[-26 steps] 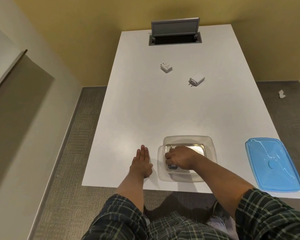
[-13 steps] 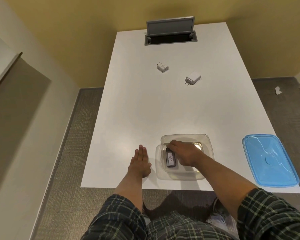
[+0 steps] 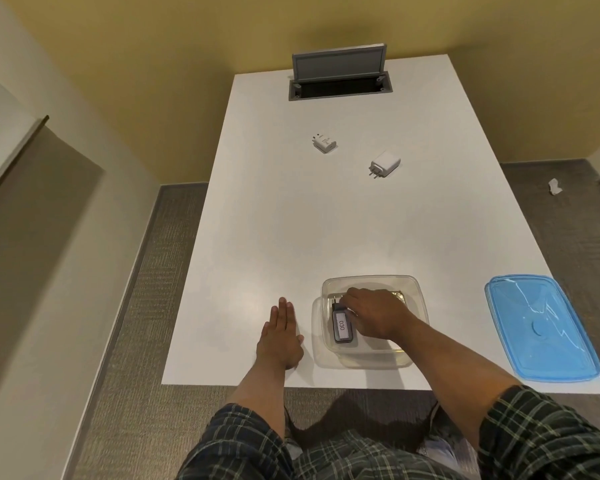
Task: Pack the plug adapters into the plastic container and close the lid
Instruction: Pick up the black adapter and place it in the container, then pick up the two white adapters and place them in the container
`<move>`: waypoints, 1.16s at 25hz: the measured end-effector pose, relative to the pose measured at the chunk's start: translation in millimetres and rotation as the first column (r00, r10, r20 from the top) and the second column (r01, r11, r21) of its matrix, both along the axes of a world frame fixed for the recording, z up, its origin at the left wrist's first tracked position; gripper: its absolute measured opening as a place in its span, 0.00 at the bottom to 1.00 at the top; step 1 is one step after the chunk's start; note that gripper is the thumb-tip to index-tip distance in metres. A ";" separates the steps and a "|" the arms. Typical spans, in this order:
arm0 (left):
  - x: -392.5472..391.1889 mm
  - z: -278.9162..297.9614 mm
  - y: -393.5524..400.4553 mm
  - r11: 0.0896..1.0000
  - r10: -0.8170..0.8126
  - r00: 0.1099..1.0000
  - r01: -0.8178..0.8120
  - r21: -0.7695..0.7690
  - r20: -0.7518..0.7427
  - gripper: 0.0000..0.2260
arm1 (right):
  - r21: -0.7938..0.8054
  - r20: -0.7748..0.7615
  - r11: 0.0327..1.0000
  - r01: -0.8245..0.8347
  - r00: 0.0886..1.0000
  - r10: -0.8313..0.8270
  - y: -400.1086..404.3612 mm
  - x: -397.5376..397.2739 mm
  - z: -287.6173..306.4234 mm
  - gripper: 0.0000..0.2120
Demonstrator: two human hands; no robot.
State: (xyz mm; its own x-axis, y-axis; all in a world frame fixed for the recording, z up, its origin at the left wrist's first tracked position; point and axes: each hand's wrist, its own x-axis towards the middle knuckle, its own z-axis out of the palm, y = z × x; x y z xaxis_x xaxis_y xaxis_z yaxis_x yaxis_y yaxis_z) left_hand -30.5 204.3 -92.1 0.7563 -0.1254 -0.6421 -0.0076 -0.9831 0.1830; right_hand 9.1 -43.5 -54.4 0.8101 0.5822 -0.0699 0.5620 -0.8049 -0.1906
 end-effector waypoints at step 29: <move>179.7 -4.1 -32.9 0.992 0.008 0.945 0.034 -0.124 0.327 0.30 | -0.007 -0.106 0.864 0.504 0.858 -0.502 5.4 193.0 11.1 0.34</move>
State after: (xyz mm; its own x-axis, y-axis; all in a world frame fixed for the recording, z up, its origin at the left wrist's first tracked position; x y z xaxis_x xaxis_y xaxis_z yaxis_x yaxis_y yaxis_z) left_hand 149.2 171.3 -96.2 0.9192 -0.2006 -0.3389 -0.1004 -0.9515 0.2909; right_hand 202.1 -38.1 -43.3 0.9822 0.0995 -0.1595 0.0586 -0.9682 -0.2431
